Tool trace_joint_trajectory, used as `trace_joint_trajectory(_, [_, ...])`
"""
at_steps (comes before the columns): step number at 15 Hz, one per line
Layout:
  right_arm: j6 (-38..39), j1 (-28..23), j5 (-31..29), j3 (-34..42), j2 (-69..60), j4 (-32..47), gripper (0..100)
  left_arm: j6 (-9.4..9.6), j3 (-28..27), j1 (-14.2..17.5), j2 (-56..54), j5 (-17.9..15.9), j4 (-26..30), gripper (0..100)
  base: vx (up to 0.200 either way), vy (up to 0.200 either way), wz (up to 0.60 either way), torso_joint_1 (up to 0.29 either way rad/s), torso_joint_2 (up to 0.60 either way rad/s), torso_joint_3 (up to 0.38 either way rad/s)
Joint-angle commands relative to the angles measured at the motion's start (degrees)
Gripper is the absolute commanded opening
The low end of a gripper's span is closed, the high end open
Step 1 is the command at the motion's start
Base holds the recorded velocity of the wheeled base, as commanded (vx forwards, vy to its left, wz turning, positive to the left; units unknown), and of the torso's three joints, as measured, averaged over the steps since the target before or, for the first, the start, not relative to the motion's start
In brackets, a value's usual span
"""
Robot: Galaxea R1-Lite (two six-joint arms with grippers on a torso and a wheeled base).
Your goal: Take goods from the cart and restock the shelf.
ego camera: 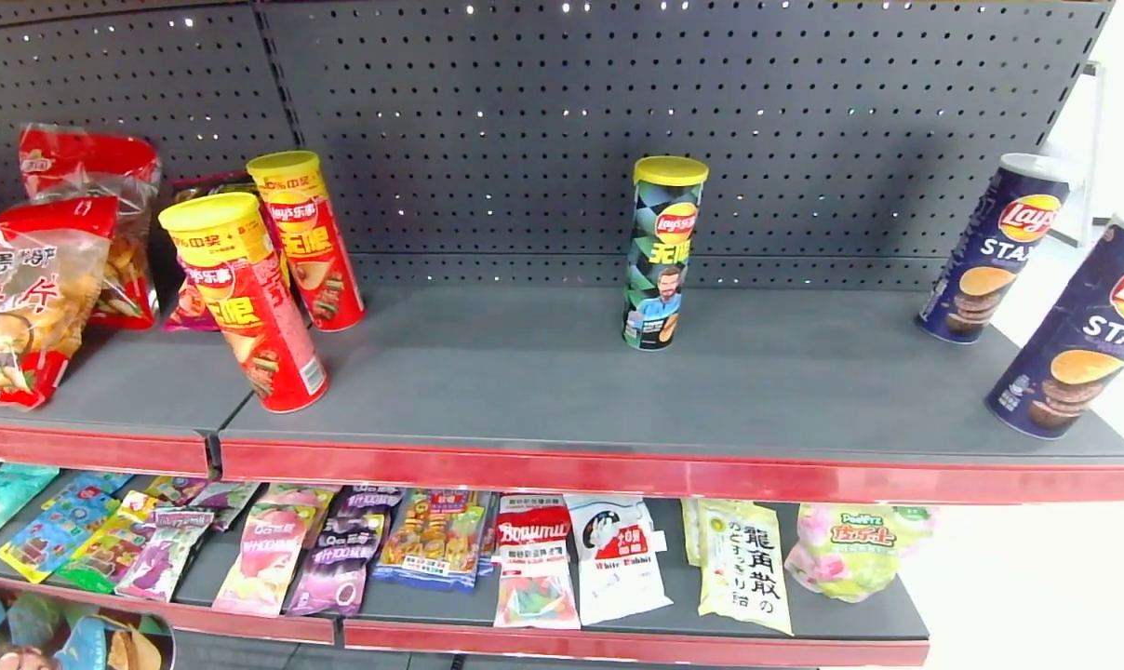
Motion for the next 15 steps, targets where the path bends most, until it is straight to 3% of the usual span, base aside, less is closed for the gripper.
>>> trace_joint_trajectory(1, [-0.1, 0.0, 0.0, 0.0, 0.1, 0.0, 100, -0.1, 2.1, -0.2, -2.7, -0.1, 1.3, 0, 0.0, 0.0, 0.0, 0.0, 0.0, 0.0])
trace_joint_trajectory(2, [-0.4, 0.0, 0.5, -0.1, 0.1, -0.1, 100, -0.18, 3.1, -0.2, -2.8, -0.1, 1.3, 0, 0.0, 0.0, 0.0, 0.0, 0.0, 0.0])
trace_joint_trajectory(3, [-0.3, 0.9, 3.4, -6.6, 3.8, -0.6, 100, -0.18, 3.3, -0.2, -2.9, -0.3, 1.3, 0, 0.0, 0.0, 0.0, 0.0, 0.0, 0.0])
trace_joint_trajectory(4, [1.9, 1.1, 4.2, -17.8, 16.5, -0.7, 100, -0.1, 3.5, -0.4, -2.7, -0.4, 1.3, 0, 0.0, 0.0, 0.0, 0.0, 0.0, 0.0])
trace_joint_trajectory(5, [3.8, 1.9, 5.7, -24.3, 22.8, -0.8, 100, -0.1, 3.5, -0.5, -2.0, -0.4, 1.3, 0, 0.0, 0.0, 0.0, 0.0, 0.0, 0.0])
trace_joint_trajectory(7, [-5.2, 7.1, 16.4, -30.0, 33.7, -1.0, 100, -0.18, 3.7, -0.9, -0.3, 0.3, 1.4, 0, 0.0, 0.0, 0.0, 0.0, 0.0, 0.0])
trace_joint_trajectory(9, [-5.9, 11.0, 17.3, -37.1, 43.8, -1.5, 100, -0.01, 3.3, -0.9, -0.2, -0.1, 1.4, 0, 0.0, 0.0, 0.0, 0.0, 0.0, 0.0])
trace_joint_trajectory(10, [-5.0, 18.1, 17.3, -41.7, 51.2, -1.5, 100, -0.27, 3.5, -1.7, 0.7, -1.2, 1.3, 0, 0.0, 0.0, 0.0, 0.0, 0.0, 0.0])
trace_joint_trajectory(11, [-4.6, 20.1, 17.3, -42.6, 53.1, -1.7, 100, -0.36, 3.4, -1.7, 0.9, -1.5, 1.3, 0, 0.0, 0.0, 0.0, 0.0, 0.0, 0.0])
trace_joint_trajectory(12, [-1.5, 23.7, 17.7, -44.9, 60.6, -6.7, 100, -0.36, 3.0, -1.7, 1.6, -1.5, 1.1, 0, 0.0, 0.0, 0.0, 0.0, 0.0, 0.0])
trace_joint_trajectory(15, [-0.1, 24.8, 25.7, -45.3, 72.6, -19.8, 100, -0.18, 2.6, -1.7, 2.4, -1.3, 0.7, 0, 0.0, 0.0, 0.0, 0.0, 0.0, 0.0])
